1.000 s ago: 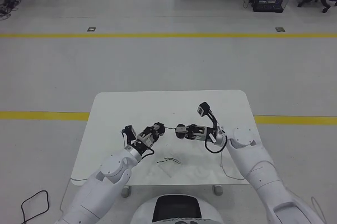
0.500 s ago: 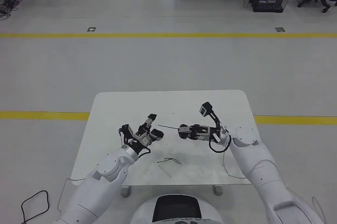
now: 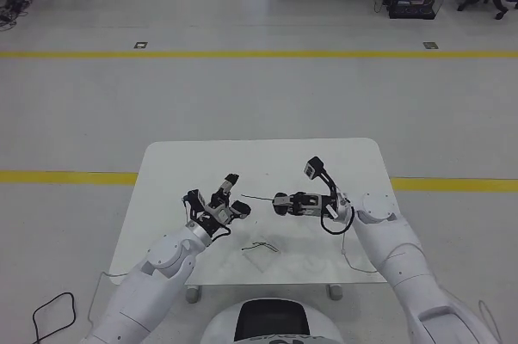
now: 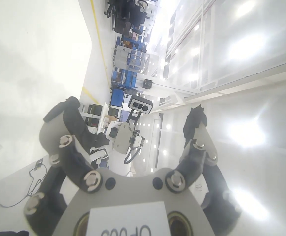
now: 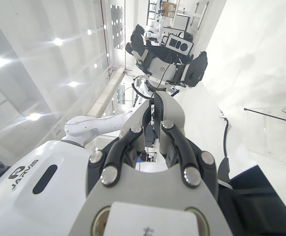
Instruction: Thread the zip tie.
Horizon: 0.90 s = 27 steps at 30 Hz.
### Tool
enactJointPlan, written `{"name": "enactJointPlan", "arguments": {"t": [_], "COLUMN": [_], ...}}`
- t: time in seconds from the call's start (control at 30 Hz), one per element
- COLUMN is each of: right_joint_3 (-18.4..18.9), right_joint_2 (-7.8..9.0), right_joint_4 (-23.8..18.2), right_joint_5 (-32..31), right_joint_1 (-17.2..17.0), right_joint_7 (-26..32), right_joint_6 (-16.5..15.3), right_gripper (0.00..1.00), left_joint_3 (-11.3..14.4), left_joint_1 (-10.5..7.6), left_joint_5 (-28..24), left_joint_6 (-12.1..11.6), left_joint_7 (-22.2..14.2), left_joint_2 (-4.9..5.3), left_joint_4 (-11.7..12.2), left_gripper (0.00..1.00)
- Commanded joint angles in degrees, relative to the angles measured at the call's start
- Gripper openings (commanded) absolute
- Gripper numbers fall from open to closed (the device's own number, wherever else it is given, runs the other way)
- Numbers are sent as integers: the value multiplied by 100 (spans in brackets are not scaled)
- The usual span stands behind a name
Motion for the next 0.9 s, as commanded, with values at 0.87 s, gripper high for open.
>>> {"name": "enactJointPlan", "arguments": {"t": [0.87], "right_joint_3": [-1399], "right_joint_2": [520], "right_joint_4": [47], "right_joint_5": [1478], "right_joint_1": [353], "right_joint_7": [498], "right_joint_6": [0], "right_gripper": [0], "left_joint_3": [-495], "left_joint_1": [-429], "left_joint_5": [976], "left_joint_6": [-437], "left_joint_7": [-3228], "left_joint_2": [305], "left_joint_4": [573], "left_gripper": [100]}}
